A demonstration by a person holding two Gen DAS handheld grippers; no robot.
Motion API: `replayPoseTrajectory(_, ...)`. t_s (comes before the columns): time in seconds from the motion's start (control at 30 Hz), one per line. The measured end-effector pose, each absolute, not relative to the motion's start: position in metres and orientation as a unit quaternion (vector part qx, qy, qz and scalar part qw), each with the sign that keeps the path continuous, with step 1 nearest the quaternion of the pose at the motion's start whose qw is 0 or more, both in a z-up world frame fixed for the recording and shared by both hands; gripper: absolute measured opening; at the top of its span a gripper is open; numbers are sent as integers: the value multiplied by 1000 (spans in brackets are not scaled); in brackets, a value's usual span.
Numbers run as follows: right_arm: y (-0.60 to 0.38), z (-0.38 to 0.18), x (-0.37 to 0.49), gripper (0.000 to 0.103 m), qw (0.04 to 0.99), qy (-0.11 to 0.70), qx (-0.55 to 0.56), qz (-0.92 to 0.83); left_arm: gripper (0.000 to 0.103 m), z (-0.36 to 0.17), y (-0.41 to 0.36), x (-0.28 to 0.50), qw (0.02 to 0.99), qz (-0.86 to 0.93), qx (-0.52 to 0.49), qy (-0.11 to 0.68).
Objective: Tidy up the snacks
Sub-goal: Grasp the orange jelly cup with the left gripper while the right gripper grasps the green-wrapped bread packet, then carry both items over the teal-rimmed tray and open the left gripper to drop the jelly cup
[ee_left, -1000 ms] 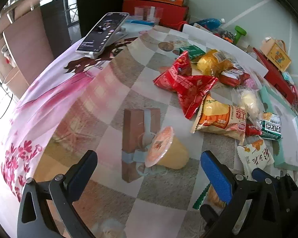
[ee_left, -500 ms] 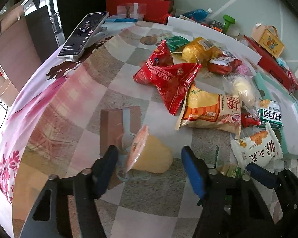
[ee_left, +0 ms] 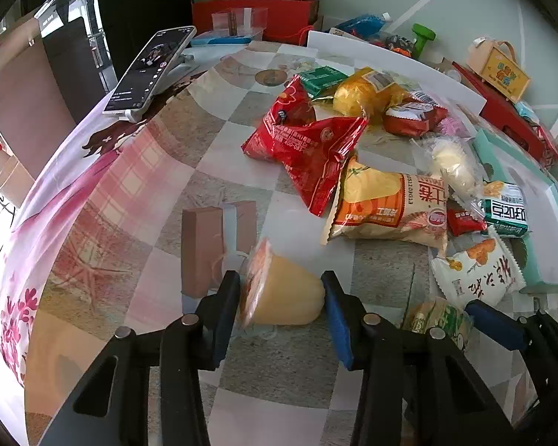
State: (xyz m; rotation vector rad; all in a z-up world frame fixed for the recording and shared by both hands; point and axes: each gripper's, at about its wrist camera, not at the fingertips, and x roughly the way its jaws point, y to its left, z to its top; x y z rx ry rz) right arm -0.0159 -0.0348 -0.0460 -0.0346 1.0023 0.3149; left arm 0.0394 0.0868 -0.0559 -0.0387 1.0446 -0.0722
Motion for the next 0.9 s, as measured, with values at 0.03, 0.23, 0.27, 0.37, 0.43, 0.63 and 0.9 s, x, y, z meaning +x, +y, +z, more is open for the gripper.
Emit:
replayPoseTrajectory(0.03, -34, -46, -15, 76, 865, 478, -17, 150, 45, -55, 87, 39, 867, -35, -19, 497)
replayPoseTrajectory(0.23, -37, -42, -17, 74, 870, 470, -10, 147, 44, -50, 90, 38, 869, -38, -22, 493)
replayPoseTrajectory(0.27, -38, -42, -17, 74, 870, 470, -9, 147, 44, -49, 90, 37, 869, -38, -22, 492)
replayPoseTrajectory(0.37, -39, -41, -19, 73, 870, 470, -6, 147, 43, -47, 88, 36, 871, -39, -22, 488)
replayPoseTrajectory(0.43, -40, -39, -18, 73, 872, 468, -4, 147, 42, -45, 87, 36, 873, -40, -22, 486)
replayPoseTrajectory(0.63, -45, -31, -22, 73, 878, 454, 4, 152, 31, -36, 87, 33, 879, -38, -26, 475)
replayPoseTrajectory(0.9, -55, -22, -25, 72, 885, 444, 11, 142, 29, -39, 91, 34, 876, -37, -35, 480)
